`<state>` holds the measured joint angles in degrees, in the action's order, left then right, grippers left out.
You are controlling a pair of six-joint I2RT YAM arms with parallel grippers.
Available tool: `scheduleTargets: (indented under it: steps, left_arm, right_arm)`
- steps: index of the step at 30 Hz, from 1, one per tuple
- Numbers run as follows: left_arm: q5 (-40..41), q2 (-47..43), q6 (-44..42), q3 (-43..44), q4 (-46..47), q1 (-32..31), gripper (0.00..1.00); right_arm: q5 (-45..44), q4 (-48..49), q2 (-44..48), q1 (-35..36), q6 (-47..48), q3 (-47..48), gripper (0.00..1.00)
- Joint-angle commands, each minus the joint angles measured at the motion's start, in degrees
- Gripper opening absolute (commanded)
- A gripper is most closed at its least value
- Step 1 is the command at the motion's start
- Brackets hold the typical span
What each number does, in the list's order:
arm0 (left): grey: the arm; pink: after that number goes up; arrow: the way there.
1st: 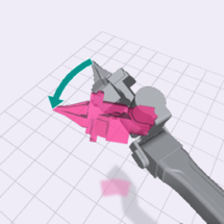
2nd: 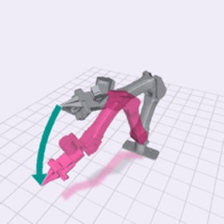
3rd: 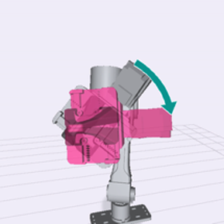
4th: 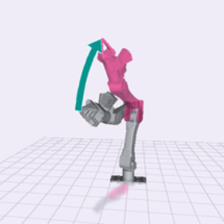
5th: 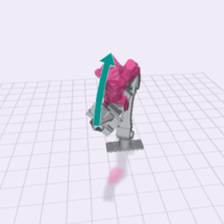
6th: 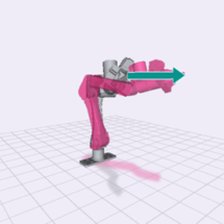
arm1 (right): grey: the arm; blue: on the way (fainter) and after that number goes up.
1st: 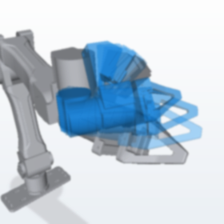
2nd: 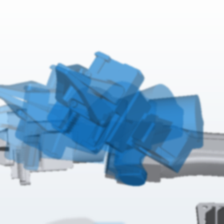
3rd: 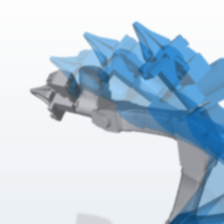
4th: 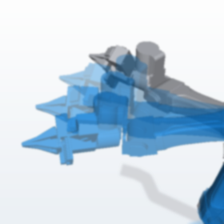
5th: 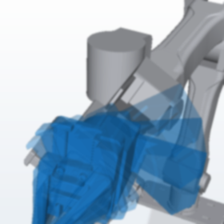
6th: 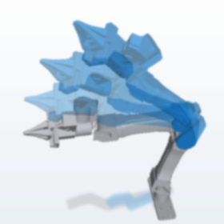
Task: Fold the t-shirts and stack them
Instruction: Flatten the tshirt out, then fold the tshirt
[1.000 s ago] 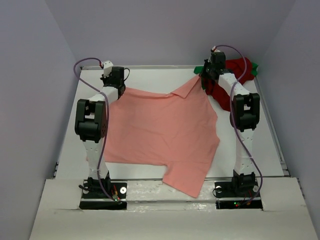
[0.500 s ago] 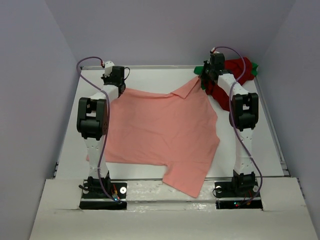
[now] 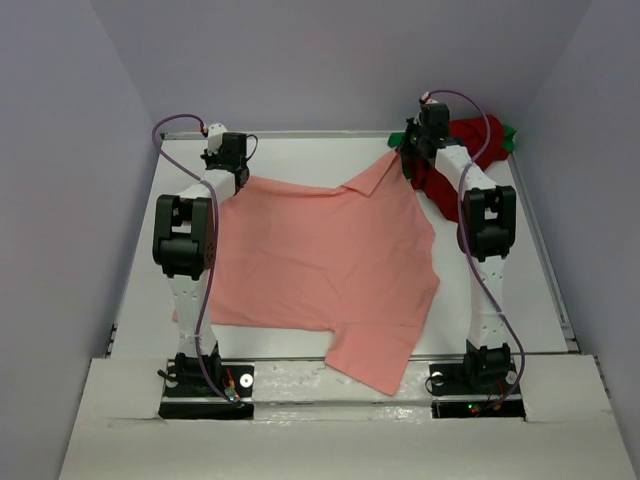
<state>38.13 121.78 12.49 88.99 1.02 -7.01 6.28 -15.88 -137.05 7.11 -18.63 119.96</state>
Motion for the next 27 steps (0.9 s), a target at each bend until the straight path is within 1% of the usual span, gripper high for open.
scheduleTargets:
  steps: [1,5,9,14,19,27]
  left_arm:
    - [0.98,-0.40,0.08,2.50,0.57,0.41,0.00]
    - [0.72,-1.19,0.51,1.72,0.83,0.41,0.00]
    - [0.19,-2.51,0.52,0.13,1.53,0.41,0.00]
    - [0.37,-2.77,-0.36,0.31,0.66,0.41,0.00]
    - [1.42,-2.77,-0.45,0.48,-0.75,0.59,0.00]
    - [0.19,-4.79,0.17,-1.27,-0.93,1.20,0.00]
  right_arm:
    - [1.53,1.47,-1.46,-0.43,0.09,2.82,0.00]
    - [2.77,1.47,-1.29,-0.43,0.00,2.21,0.00]
    - [3.91,1.55,0.38,-0.43,0.00,0.54,0.00]
    - [4.44,1.55,3.19,-0.43,0.09,-1.83,0.00]
    - [4.00,1.73,8.29,-0.43,0.88,-7.01,0.00]
    - [3.03,4.71,17.60,-0.43,2.63,-15.80,0.00]
